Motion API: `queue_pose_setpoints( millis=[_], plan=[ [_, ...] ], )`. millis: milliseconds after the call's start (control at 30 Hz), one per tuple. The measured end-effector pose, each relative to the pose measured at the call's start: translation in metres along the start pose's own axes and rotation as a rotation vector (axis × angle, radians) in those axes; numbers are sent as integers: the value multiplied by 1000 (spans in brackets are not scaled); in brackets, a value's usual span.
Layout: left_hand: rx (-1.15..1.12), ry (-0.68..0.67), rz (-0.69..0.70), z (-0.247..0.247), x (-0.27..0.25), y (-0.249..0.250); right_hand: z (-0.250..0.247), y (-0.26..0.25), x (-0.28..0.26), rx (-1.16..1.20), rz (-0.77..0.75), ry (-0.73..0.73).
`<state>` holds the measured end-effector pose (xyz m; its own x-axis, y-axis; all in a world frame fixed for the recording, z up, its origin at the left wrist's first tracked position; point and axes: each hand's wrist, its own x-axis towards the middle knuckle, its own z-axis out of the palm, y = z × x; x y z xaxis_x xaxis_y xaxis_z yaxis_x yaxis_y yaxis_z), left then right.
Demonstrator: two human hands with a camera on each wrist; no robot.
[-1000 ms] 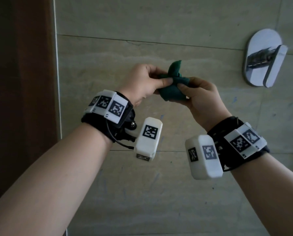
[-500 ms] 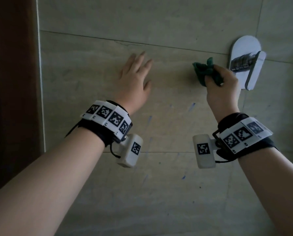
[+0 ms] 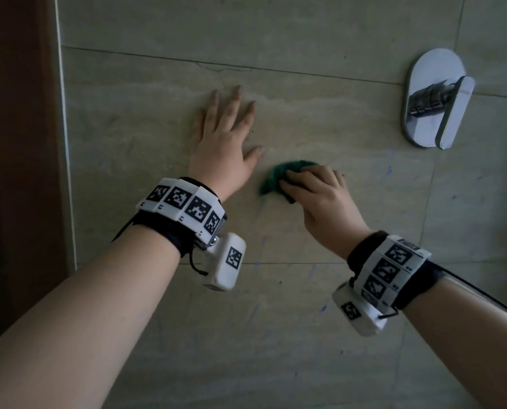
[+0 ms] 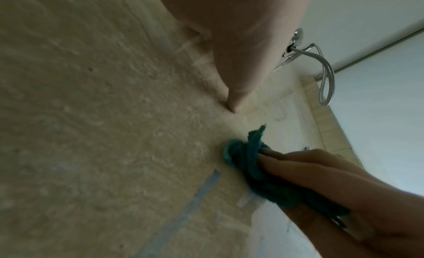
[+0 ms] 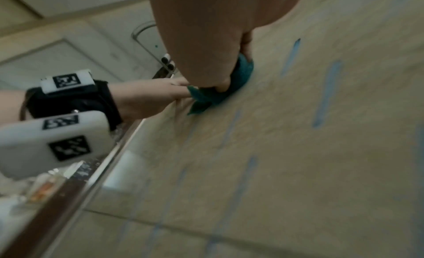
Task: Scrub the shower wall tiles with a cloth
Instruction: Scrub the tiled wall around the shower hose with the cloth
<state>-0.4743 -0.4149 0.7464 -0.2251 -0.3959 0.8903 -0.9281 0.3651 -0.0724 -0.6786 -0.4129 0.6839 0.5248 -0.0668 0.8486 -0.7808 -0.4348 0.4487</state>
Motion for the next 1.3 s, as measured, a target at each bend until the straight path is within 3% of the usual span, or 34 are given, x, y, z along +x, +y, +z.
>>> queue_pose_setpoints(
  millis=[67,167,200,267,333,433,667,767,867,1000,1100,1300],
  plan=[
    [-8,-6,-7,0,1,0,-10,14,1,-35,26,18],
    [-45,0,-30,0,2,4,-19,35,16,8,341,140],
    [-61,3,-39,1,3,6,-17,32,20,16,384,157],
    [-78,12,-61,3,4,10,-8,20,20,31,297,136],
    [-84,26,-80,4,4,13,-3,14,13,81,91,58],
    [-87,18,-80,2,7,17,-12,34,15,36,-84,-34],
    [-68,-50,-18,4,30,49,-39,97,23,11,398,123],
    [-43,-42,-15,11,34,64,-42,98,12,40,513,146],
    [-49,-21,-40,16,36,72,-32,78,-14,30,472,168],
    [-52,-8,-69,19,37,80,-19,50,-53,-79,186,37],
    [-36,-6,-78,22,37,82,-31,62,-49,-121,35,-55],
    [-22,-13,-72,23,40,80,-55,106,10,-55,336,9]
  ],
)
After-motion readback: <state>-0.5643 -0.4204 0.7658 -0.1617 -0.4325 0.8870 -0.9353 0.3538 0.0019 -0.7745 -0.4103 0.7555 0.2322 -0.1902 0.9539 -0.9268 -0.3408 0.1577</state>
